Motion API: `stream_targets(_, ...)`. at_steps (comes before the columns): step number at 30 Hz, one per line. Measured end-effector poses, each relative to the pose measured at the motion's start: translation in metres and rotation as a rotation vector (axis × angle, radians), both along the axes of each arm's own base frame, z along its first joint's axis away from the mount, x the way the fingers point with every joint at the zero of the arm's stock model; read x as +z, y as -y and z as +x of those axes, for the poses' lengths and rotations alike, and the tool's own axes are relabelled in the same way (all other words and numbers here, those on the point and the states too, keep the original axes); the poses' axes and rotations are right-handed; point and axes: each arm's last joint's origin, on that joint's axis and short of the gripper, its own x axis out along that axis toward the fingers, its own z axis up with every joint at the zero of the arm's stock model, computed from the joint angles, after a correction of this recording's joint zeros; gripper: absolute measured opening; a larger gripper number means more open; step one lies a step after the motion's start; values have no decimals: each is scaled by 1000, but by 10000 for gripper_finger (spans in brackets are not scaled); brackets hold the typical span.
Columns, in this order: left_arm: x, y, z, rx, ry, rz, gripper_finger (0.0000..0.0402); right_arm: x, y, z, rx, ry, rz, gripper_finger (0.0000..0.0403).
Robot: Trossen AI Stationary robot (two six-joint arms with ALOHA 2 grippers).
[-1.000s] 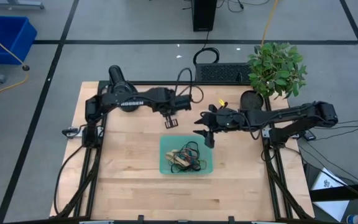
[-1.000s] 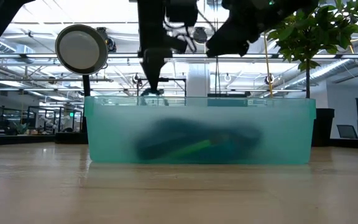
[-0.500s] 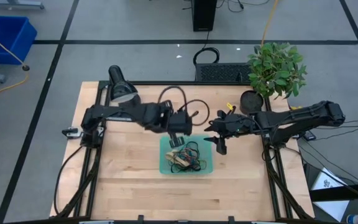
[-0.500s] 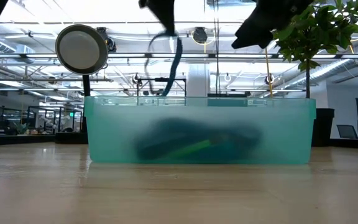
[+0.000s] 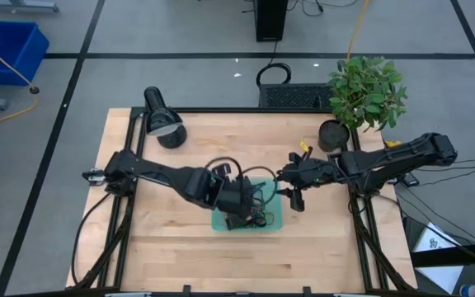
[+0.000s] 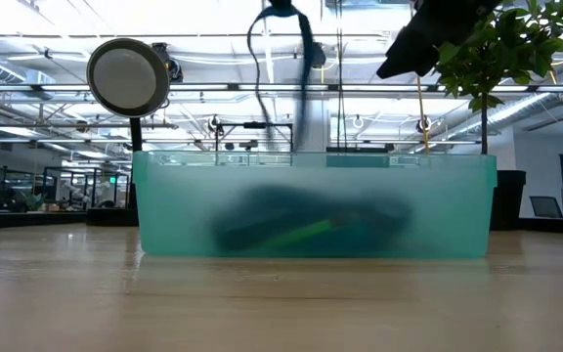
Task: Pick and place rubber bands into bin
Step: Put the blue rubber band into the green bin
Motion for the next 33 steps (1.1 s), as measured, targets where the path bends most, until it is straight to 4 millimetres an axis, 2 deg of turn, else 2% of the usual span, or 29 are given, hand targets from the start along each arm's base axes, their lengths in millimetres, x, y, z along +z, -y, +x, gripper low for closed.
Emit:
stream_targets(9,-67,10,11,-47,-71,-132,2,0,-3,-1,-3,-6,17,181)
stream_targets(15,-104,4,15,-34,-62,-203,3,0,-3,-1,-3,-5,17,181)
stream_targets(25,-145,-13,15,14,-47,-242,5,0,-3,-1,-3,-5,17,181)
stream_targets(29,-154,-19,13,21,-68,-254,5,0,-3,-1,-4,-5,17,181)
stream_targets(33,-158,-23,11,50,-76,-223,23,0,-3,-1,-2,-5,16,181)
